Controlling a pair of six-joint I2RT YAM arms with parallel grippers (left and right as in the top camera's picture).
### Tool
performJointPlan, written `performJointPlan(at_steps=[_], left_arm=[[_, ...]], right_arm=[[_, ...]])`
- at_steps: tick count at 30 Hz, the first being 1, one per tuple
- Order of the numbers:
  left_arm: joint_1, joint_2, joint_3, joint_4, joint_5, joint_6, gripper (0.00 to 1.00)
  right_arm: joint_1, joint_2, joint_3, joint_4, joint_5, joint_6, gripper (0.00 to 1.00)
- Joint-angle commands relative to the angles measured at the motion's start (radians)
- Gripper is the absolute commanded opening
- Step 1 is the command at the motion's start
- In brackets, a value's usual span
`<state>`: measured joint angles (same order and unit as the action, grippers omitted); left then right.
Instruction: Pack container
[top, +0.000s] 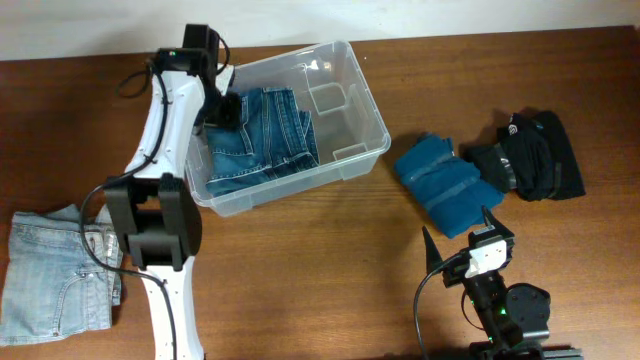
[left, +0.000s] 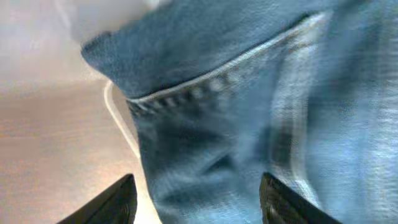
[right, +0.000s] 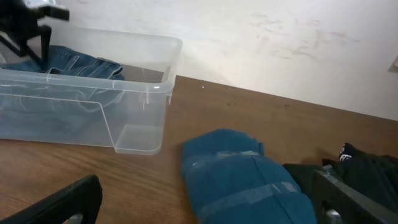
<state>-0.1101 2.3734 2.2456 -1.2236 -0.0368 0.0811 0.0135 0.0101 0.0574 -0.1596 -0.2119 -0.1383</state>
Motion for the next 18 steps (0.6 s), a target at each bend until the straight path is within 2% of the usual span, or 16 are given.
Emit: performJointPlan(at_steps=[1, 3, 5, 8, 11, 18], left_arm=[[-0.007, -0.043, 0.134, -0.047, 0.183, -0.013, 0.63], [-0.027, -0.045, 0.174, -0.051, 0.278, 0.004, 0.63], [-0.064, -0.045, 0.183, -0.035, 0.307, 0.026, 0.63], [-0.16, -0.037, 0.182, -0.006, 0.29, 0.091, 0.63], [-0.233, -0.032, 0.18, 0.02, 0.199, 0.093, 0.63], [-0.363, -0.032, 0.171, 0.014, 0.195, 0.238, 0.63]], right_arm=[[-0.008, -0.006, -0.009, 0.0, -0.005, -0.004, 0.98], [-0.008, -0.006, -0.009, 0.0, -0.005, -0.004, 0.98], [-0.008, -0.006, -0.009, 0.0, -0.005, -0.004, 0.98], [-0.008, -0.006, -0.009, 0.0, -0.005, -0.004, 0.98], [-0.008, -0.006, -0.009, 0.0, -0.006, -0.004, 0.98], [-0.008, -0.006, -0.009, 0.0, -0.005, -0.004, 0.98]])
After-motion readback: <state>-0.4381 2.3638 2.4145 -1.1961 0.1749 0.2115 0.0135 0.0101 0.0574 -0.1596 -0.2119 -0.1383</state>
